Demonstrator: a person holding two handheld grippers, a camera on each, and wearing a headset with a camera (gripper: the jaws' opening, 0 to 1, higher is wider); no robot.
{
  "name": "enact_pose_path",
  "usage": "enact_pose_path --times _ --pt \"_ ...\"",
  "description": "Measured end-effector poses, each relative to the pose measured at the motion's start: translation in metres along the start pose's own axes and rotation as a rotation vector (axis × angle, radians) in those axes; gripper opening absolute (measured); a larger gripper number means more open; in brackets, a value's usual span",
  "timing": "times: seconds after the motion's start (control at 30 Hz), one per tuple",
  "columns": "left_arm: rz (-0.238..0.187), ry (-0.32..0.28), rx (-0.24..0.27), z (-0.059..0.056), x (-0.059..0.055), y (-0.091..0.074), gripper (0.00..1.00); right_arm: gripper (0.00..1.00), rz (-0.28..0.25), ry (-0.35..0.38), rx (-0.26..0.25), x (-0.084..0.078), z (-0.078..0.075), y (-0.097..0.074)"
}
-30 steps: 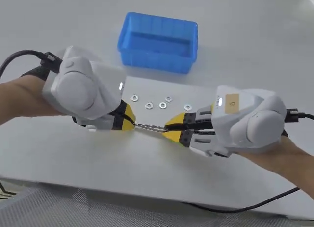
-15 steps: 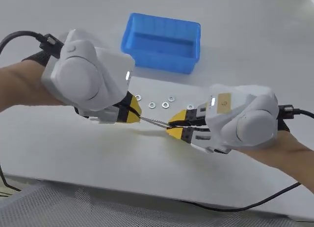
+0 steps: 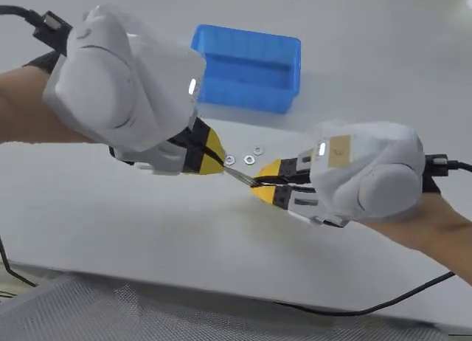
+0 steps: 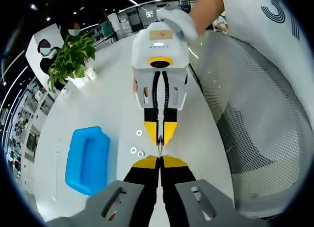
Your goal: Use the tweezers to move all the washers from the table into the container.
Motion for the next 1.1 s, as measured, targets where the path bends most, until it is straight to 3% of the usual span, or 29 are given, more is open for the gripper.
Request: enact_pose_path --times 0.13,0.27,0.47,0.53,0.7,0.87,0.97,1.03,1.1 --pt "-0.061 -0.043 0.018 0.002 0.000 0.001 0.04 0.06 -0.050 0.067 -0.033 -0.004 0.001 -0.002" --pt "-0.190 -0.124 0.046 0.006 0.003 0.001 0.06 0.06 -0.081 0.113 -0.049 -0.007 0.000 -0.005" --pt "-0.303 -0.209 0.047 0.008 0.005 0.002 0.12 0.06 -0.109 0.149 -0.058 -0.009 -0.001 -0.005" --pt "-0.326 -0.227 0.065 0.012 0.001 0.001 0.13 0.06 -0.123 0.169 -0.059 -0.010 -0.001 -0.006" --pt "-0.419 -0.363 0.073 0.014 -0.008 0.005 0.12 0.06 -0.148 0.196 -0.057 -0.013 0.001 -0.005" --pt "-0.412 -0.410 0.073 0.015 -0.018 0.012 0.12 0.05 -0.157 0.196 -0.053 -0.014 0.001 -0.006" --pt "-0.358 -0.442 0.024 0.009 -0.031 0.020 0.13 0.05 -0.156 0.198 -0.045 -0.014 0.000 -0.004" --pt "-0.311 -0.420 0.054 0.009 -0.040 0.023 0.13 0.05 -0.148 0.188 -0.040 -0.013 -0.001 -0.003" --pt "-0.356 -0.451 0.048 0.009 -0.039 0.024 0.13 0.05 -0.155 0.195 -0.038 -0.013 -0.001 -0.004"
Point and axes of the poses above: the centre of the closed fingertips' face, and the gripper's own axes: y roughly forward along the fingers, z roughly to its left, x roughly out of its top, the point moved 7 cm from there along -y, roughly backward along the fingers, and after that the axes turned 7 degrees about -y, right-handed, at the moved point
